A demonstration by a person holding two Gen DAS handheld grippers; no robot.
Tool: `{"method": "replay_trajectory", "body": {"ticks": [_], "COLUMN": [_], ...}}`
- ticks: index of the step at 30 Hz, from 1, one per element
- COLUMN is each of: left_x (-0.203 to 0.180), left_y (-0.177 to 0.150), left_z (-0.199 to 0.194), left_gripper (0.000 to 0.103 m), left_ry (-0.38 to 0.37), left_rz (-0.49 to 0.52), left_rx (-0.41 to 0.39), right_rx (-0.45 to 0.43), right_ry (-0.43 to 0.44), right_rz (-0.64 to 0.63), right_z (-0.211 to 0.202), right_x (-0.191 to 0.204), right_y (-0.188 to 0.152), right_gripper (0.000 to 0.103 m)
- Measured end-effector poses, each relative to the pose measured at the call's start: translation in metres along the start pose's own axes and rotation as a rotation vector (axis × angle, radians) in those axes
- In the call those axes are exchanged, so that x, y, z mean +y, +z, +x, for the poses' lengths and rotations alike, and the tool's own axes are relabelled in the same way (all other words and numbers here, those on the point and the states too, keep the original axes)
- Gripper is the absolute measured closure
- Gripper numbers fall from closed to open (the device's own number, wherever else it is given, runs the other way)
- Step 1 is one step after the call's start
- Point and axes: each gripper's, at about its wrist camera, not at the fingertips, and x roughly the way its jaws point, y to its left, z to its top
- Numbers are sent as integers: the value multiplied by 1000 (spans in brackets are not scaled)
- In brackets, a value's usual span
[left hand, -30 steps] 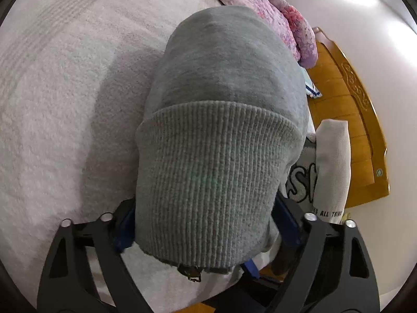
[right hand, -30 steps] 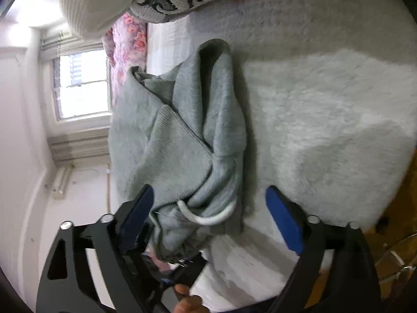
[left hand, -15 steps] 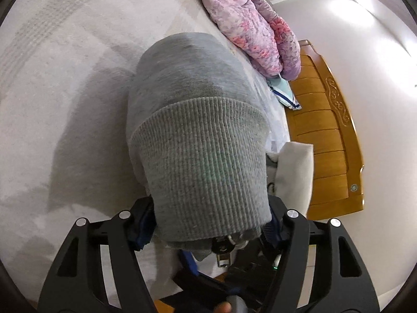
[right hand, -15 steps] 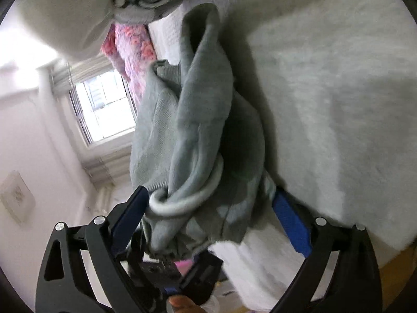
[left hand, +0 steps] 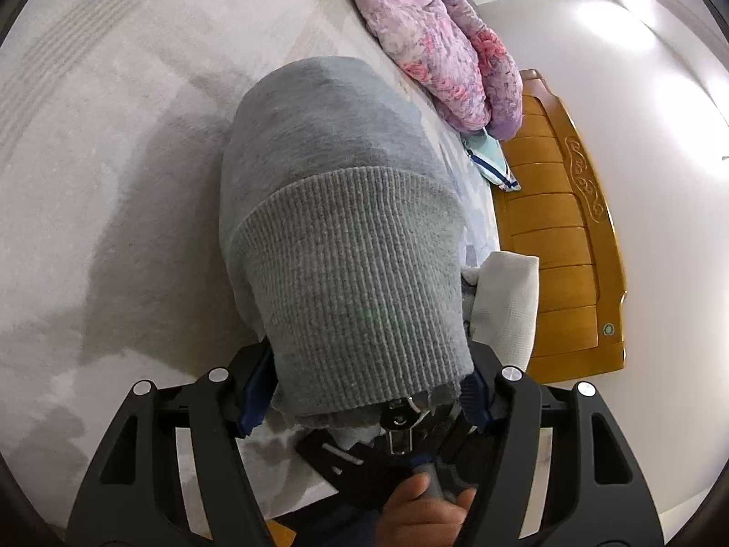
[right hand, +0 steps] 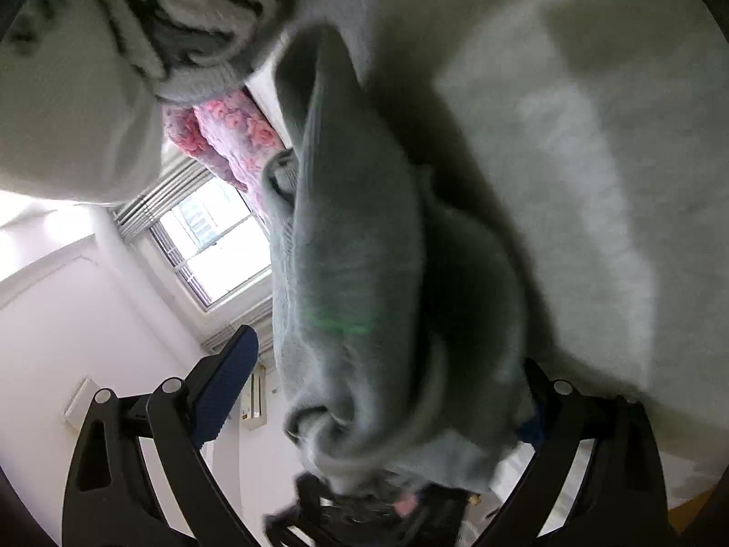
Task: Fold large clothes
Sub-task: 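Lift the folded grey hoodie with both grippers and carry it toward the white clothes stack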
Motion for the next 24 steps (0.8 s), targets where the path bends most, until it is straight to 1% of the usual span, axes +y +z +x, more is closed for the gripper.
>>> {"method": "replay_trajectory", "body": {"ticks": [2,4,6,7,8,9,10,11,12,13,14,15,16,18,19,21,23,24], "left_x": [3,9,17,19,19,20,21,21,21,21,21,20,19,19,20,20,19,18], "left_y": [0,2,7,9,10,12,14,15,16,18,19,20,23,31,37,56,73,80], "left_z": [-1,-2,-2,-3,-4,-5,-5,-4,-5,-8,-14,-21,-29,-39,-41,-32,-13,-2], "left_gripper": [37,36,35,34,34,34,32,29,28,28,24,20,14,13,12,12,12,12], "left_ry": [3,1,-14,-10,-5,-4,-10,-20,-36,-49,-59,-48,-24,-11,-6,12,78,94], "left_rz": [14,8,8,15,21,25,23,23,27,34,60,94,125,148,143,129,128,123], "left_rx": [9,33,83,99,107,118,132,144,162,176,182,170,142,105,97,94,98,103], "right_rx": [19,32,60,59,61,64,65,65,64,60,58,58,58,63,69,75,72,74], "right_ry": [-54,-74,-112,-166,-180,-189,-209,-225,-245,-279,-300,-311,-334,-357,-364,-370,-386,-390], "right_rz": [-53,-85,-139,-188,-229,-272,-336,-391,-443,-522,-582,-615,-660,-702,-721,-742,-781,-787], "right_z": [4,6,9,6,4,3,1,-1,-4,-7,-10,-12,-16,-12,-14,-19,-20,-18], "right_x": [5,6,10,12,15,17,22,26,31,41,48,52,58,62,59,55,61,67], "right_y": [-3,-2,2,2,1,-1,-4,-7,-10,-14,-18,-20,-23,-29,-31,-35,-37,-38], "right_gripper": [9,10,28,49,58,62,68,72,73,76,78,79,80,81,81,81,82,82]}}
